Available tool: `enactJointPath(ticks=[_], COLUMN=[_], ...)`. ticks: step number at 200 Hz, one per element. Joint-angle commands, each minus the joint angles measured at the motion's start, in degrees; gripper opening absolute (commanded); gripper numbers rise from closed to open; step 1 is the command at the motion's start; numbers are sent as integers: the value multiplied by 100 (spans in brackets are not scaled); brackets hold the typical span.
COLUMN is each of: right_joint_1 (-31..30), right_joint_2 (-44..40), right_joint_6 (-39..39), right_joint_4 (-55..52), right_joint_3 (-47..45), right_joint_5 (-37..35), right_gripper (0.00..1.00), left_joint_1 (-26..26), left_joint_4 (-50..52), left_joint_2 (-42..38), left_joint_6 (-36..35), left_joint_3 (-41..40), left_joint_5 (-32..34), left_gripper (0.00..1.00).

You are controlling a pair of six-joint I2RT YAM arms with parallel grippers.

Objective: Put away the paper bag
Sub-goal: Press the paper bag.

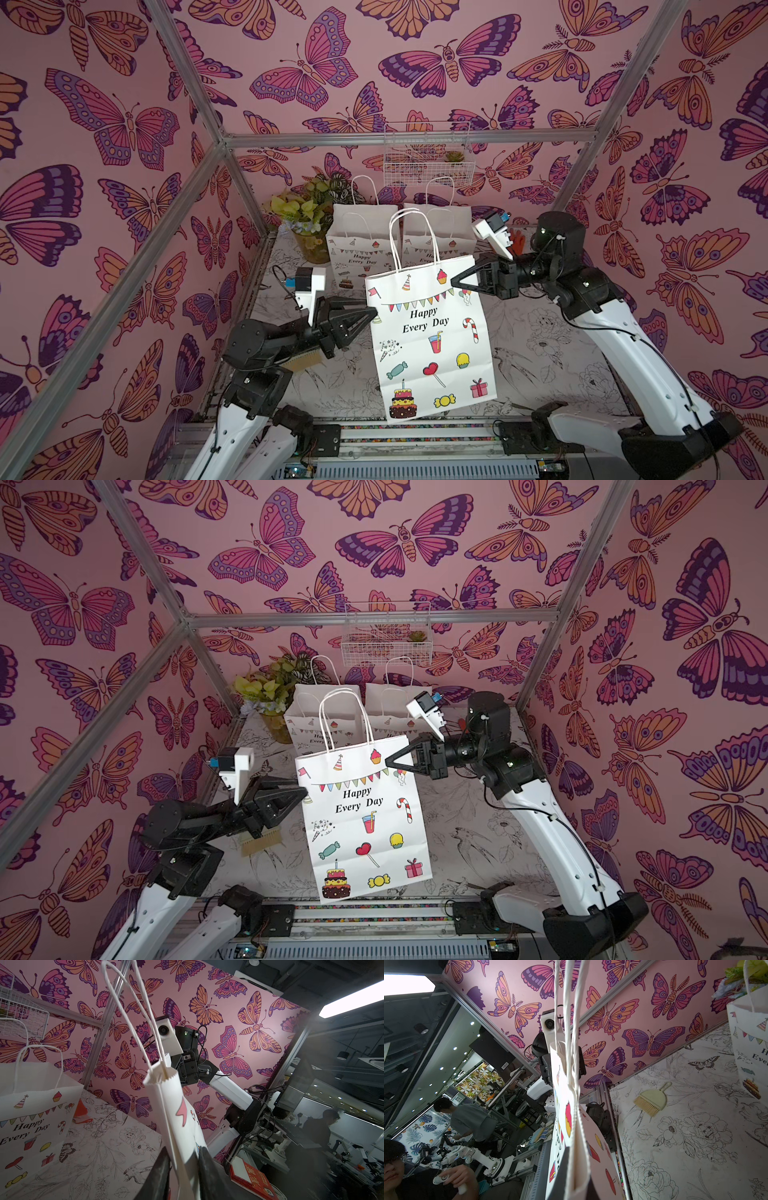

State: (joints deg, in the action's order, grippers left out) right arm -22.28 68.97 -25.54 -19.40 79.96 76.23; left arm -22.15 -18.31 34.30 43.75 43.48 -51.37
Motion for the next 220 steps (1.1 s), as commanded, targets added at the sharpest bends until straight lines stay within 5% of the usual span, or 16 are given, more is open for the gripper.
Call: enactJointPath(ticks=[1, 93, 130, 168, 220], right_joint_1=[-26, -58, -66, -133, -241], right_joint_2=[-84, -221, -425, -683, -680], right_joint_6=[-63, 214, -45, -615, -772], right_joint_4=[153, -237, 121, 979, 1331], right_joint_3=[-51, -98, -272, -569, -367], right_joint_5=[81, -327, -295, -284, -501], right_gripper=[0, 1, 16, 56, 61], left_joint_1=[-17, -17, -17, -16, -17], left_joint_4=[-341, -285, -34, 55, 63], left_joint_2=[5, 173, 182, 230, 296], left_joint_6=[81, 39, -106, -165, -125], left_joint_3=[-77, -129, -95, -81, -66], left_joint_5=[-46, 44, 119, 128, 120], left_gripper=[22, 1, 0, 0, 0])
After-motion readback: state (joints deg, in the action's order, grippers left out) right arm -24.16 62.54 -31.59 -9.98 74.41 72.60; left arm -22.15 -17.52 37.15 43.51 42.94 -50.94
